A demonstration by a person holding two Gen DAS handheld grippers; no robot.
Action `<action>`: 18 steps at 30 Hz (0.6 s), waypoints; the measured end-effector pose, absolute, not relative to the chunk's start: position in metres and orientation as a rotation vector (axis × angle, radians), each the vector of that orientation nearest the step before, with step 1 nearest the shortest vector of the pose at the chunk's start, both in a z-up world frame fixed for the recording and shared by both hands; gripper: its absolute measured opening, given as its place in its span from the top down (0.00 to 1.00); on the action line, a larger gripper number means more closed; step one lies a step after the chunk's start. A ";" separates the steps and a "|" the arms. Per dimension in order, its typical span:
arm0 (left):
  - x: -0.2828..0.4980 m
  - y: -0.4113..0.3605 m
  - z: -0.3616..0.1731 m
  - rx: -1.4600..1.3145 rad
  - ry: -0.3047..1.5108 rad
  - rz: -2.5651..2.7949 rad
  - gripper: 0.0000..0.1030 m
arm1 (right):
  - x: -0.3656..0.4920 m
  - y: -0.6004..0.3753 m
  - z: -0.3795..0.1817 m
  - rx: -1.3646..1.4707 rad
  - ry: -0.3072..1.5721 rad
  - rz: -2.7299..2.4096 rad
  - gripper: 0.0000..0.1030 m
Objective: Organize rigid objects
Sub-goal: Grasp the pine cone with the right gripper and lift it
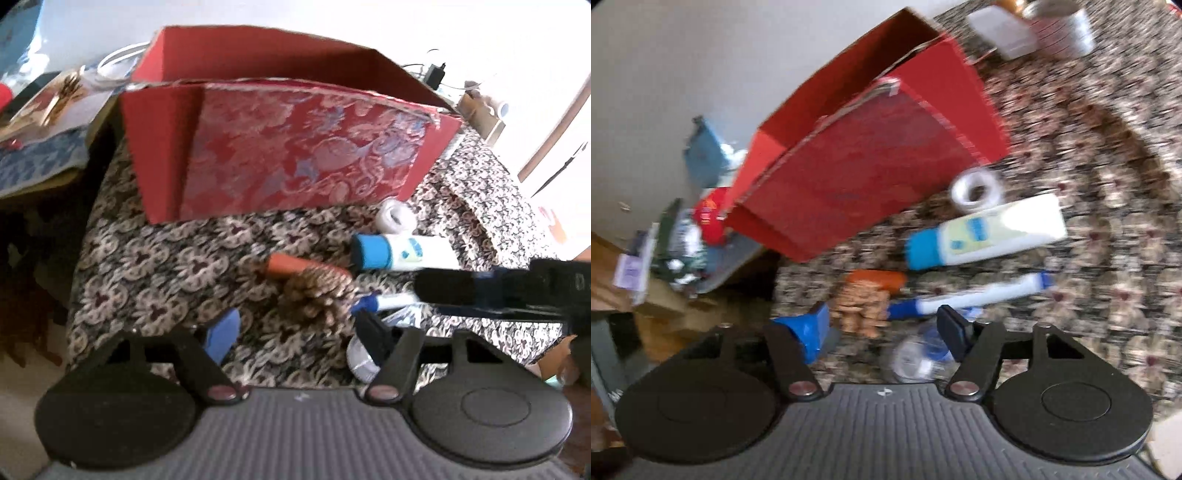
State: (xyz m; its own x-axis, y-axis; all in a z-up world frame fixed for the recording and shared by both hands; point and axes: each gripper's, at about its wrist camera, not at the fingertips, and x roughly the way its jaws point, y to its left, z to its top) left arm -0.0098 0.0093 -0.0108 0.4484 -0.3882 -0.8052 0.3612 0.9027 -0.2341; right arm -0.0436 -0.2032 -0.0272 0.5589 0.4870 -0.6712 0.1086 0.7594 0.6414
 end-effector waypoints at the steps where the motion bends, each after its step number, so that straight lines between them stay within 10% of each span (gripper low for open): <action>1: -0.009 0.005 -0.011 -0.025 0.999 -0.477 0.35 | -0.039 -0.201 -0.028 0.712 0.973 0.263 0.57; 6: -0.002 -0.007 -0.019 -0.025 1.023 -0.512 0.56 | -0.017 -0.189 -0.037 0.754 1.027 0.326 0.67; 18: 0.008 -0.005 -0.019 -0.033 1.025 -0.523 0.73 | 0.000 -0.192 -0.052 0.805 1.119 0.362 0.90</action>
